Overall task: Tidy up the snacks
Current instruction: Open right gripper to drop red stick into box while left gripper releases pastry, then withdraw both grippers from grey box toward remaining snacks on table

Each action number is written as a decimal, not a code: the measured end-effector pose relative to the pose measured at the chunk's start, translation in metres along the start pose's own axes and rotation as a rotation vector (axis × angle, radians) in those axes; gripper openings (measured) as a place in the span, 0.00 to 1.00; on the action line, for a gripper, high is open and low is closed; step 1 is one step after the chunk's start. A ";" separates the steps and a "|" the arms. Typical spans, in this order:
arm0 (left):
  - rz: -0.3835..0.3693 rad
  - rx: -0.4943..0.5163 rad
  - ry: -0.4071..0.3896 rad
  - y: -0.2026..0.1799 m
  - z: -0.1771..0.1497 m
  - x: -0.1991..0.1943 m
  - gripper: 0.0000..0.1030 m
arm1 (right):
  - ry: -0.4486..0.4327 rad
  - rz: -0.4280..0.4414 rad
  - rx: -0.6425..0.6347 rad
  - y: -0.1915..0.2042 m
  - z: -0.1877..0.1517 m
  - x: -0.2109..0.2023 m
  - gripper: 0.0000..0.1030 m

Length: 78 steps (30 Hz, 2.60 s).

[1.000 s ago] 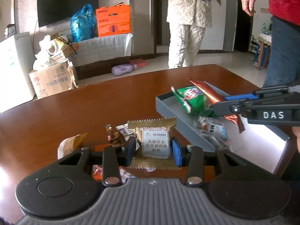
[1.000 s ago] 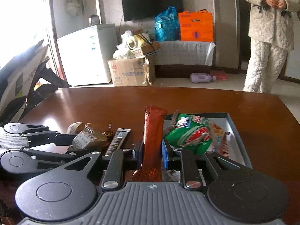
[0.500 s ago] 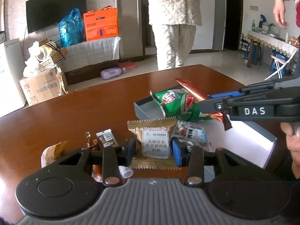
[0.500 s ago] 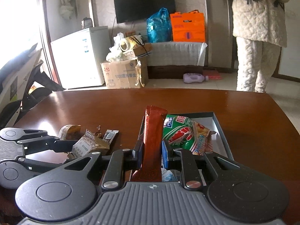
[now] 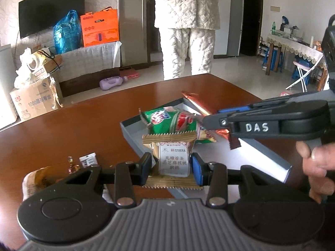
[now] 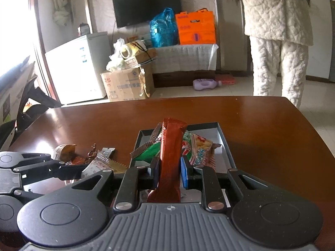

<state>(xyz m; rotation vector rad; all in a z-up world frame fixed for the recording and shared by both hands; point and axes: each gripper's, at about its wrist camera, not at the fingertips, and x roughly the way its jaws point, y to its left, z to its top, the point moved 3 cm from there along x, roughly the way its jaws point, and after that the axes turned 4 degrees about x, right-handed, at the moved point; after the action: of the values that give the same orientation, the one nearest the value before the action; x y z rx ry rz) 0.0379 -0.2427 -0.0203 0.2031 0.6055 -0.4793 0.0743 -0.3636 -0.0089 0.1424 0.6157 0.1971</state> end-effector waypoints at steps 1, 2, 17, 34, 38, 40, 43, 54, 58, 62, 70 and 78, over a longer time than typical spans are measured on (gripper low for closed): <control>-0.002 -0.001 0.000 0.000 0.001 0.002 0.38 | 0.001 -0.003 0.000 -0.002 0.000 0.001 0.22; -0.004 -0.003 0.001 -0.003 0.002 0.005 0.38 | 0.002 -0.006 0.000 -0.002 0.000 0.002 0.22; -0.027 0.029 0.047 -0.027 0.004 0.043 0.38 | 0.055 -0.054 0.015 -0.014 -0.008 0.022 0.22; -0.024 0.029 0.075 -0.028 -0.014 0.070 0.38 | 0.170 -0.106 -0.048 -0.011 -0.017 0.054 0.23; -0.035 0.043 0.072 -0.030 -0.016 0.070 0.40 | 0.175 -0.119 -0.041 -0.015 -0.017 0.057 0.24; -0.049 0.044 0.070 -0.031 -0.016 0.069 0.42 | 0.172 -0.126 -0.038 -0.017 -0.018 0.057 0.28; -0.069 0.043 0.055 -0.032 -0.015 0.067 0.58 | 0.163 -0.125 -0.032 -0.020 -0.019 0.054 0.34; -0.057 0.081 0.014 -0.029 -0.008 0.045 0.64 | 0.094 -0.086 0.022 -0.017 -0.006 0.040 0.35; -0.031 0.063 0.020 -0.013 -0.011 0.036 0.64 | 0.080 -0.068 0.011 -0.008 -0.002 0.039 0.38; -0.002 0.072 0.031 0.004 -0.017 0.028 0.64 | 0.065 -0.044 0.012 0.002 0.001 0.038 0.41; 0.069 0.061 0.039 0.038 -0.031 0.007 0.64 | 0.053 -0.009 -0.007 0.021 0.005 0.038 0.45; 0.129 0.011 0.034 0.067 -0.042 -0.009 0.64 | 0.055 0.026 -0.037 0.044 0.008 0.044 0.45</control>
<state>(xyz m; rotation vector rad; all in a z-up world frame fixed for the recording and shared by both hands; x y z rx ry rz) 0.0433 -0.1678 -0.0460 0.2598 0.6189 -0.3550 0.1079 -0.3111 -0.0187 0.1092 0.6647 0.2378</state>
